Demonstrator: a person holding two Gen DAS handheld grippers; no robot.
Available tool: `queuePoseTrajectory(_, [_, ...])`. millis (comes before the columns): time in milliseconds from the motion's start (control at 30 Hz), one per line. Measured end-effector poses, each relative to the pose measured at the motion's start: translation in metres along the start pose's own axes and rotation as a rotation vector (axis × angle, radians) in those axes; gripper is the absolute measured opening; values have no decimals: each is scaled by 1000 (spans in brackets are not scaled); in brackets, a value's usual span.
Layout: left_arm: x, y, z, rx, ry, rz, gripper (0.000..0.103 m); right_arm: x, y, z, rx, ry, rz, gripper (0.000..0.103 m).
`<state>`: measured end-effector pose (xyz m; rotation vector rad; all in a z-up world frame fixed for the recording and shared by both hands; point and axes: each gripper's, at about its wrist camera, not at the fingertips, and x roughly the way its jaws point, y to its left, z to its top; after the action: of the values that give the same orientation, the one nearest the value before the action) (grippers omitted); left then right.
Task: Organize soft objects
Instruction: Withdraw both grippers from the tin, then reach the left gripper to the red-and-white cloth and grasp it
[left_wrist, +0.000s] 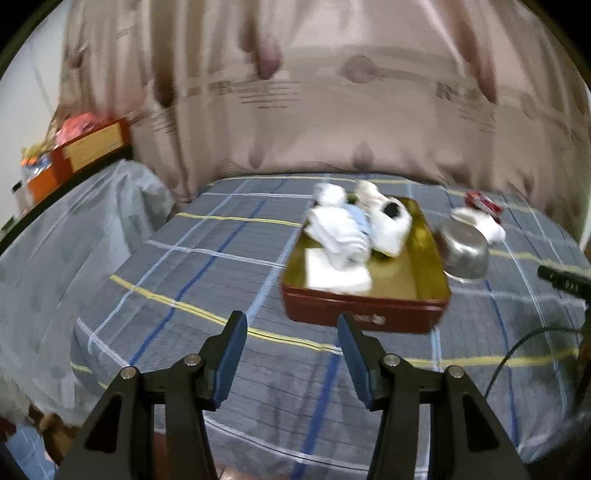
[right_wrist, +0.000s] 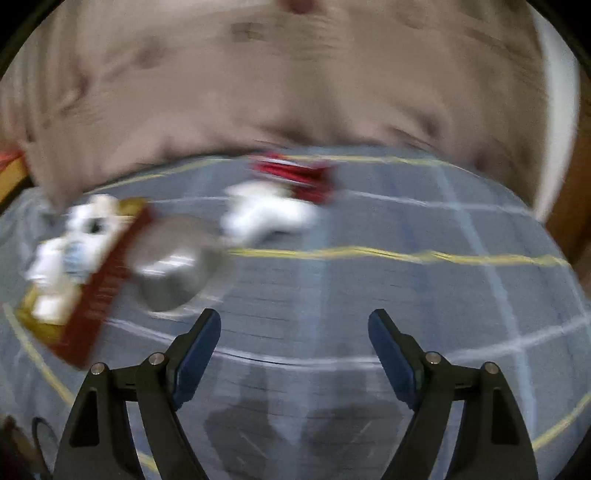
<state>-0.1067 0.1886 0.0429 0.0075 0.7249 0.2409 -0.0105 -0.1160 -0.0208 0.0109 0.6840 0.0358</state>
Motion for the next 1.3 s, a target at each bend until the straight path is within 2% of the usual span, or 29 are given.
queuePoseTrajectory(100, [-1, -15, 0, 43, 16, -53, 52, 7, -52, -6, 30, 15, -122, 80])
queuePoseTrajectory(233, [-2, -33, 10, 55, 53, -182, 52, 18, -99, -17, 44, 33, -217, 80])
queuePoseTrajectory(400, [11, -66, 47, 49, 131, -371, 52, 31, -133, -20, 178, 81, -182, 81])
queuePoseTrajectory(500, [29, -95, 78, 66, 199, -460, 53, 34, -129, -20, 159, 101, -188, 83])
queuePoseTrajectory(600, [54, -123, 114, 23, 263, -581, 53, 35, -125, -21, 140, 99, -166, 83])
queuePoseTrajectory(700, [91, -150, 148, -25, 335, -669, 58, 33, -131, -22, 166, 83, -134, 83])
queuePoseTrajectory(800, [140, -180, 182, -93, 426, -726, 58, 32, -134, -22, 180, 72, -106, 83])
queuePoseTrajectory(867, [170, -195, 198, -136, 465, -710, 58, 31, -134, -22, 180, 68, -89, 83])
queuePoseTrajectory(967, [217, -216, 214, -219, 546, -748, 58, 30, -135, -22, 188, 59, -56, 83])
queuePoseTrajectory(1067, [255, -237, 217, -275, 637, -799, 58, 27, -137, -23, 200, 45, -27, 83])
queuePoseTrajectory(1133, [276, -249, 214, -288, 691, -767, 58, 26, -138, -23, 204, 40, -6, 83])
queuePoseTrajectory(1233, [296, -258, 212, -351, 731, -805, 58, 27, -138, -22, 204, 37, 16, 83])
queuePoseTrajectory(1300, [302, -264, 214, -366, 729, -814, 58, 26, -138, -22, 205, 32, 27, 83])
